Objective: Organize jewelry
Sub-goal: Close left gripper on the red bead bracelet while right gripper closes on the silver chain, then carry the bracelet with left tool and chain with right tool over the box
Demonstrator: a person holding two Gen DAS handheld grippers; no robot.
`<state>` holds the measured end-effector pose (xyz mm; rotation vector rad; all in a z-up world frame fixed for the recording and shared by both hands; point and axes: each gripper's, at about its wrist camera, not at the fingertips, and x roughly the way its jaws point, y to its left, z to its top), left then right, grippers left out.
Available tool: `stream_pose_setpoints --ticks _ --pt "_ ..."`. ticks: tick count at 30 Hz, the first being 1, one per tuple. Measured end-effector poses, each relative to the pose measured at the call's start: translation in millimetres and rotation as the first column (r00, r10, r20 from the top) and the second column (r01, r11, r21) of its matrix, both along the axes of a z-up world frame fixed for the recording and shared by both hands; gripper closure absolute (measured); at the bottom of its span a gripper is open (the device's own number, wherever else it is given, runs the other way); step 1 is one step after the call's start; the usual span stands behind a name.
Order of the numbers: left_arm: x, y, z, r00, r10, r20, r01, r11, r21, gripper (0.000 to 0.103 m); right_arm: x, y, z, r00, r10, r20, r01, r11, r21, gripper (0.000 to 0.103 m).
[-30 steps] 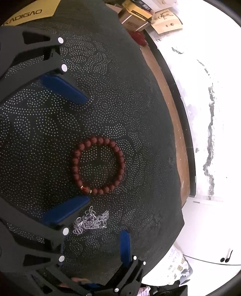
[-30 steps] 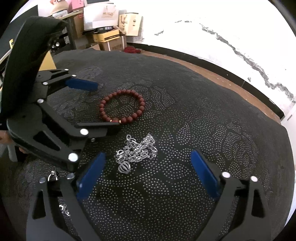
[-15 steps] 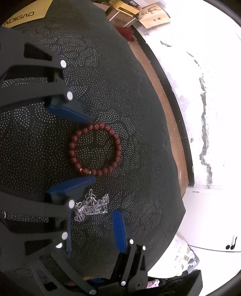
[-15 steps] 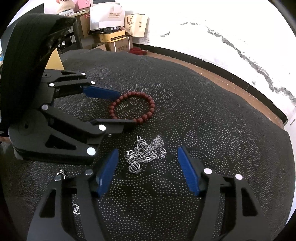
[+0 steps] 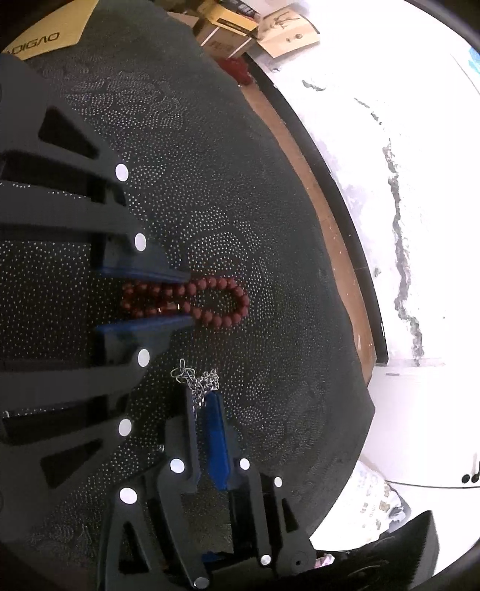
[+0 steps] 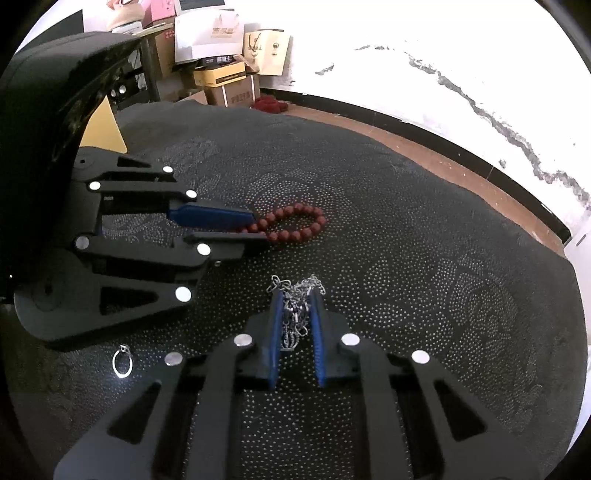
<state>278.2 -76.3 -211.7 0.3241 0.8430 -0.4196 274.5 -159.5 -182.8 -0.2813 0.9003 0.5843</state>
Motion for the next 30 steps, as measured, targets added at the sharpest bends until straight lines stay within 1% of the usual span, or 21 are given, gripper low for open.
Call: stream_pose_setpoints --ticks 8,12,17,23,30 --pt "-3 -2 0 0.999 0.031 0.009 -0.031 0.999 0.008 0.087 2 -1 1 1.0 -0.017 -0.008 0.017 1.0 0.009 0.089" --pt "-2 -1 4 0.999 0.05 0.006 -0.05 0.999 0.002 0.087 2 -3 8 0.999 -0.032 -0.003 0.032 0.999 0.021 0.089" --pt "-3 3 20 0.997 0.079 0.018 -0.078 0.997 -0.026 0.087 -2 -9 23 0.998 -0.053 0.015 0.052 0.998 0.041 0.089" --pt "-11 6 42 0.994 0.101 0.043 -0.1 0.994 -0.033 0.087 -8 -8 44 0.998 -0.053 0.035 0.051 0.998 0.045 0.089" --pt "-19 18 70 0.987 0.147 0.06 -0.145 0.988 -0.045 0.087 -20 -1 77 0.996 -0.051 0.074 0.047 0.997 0.055 0.089"
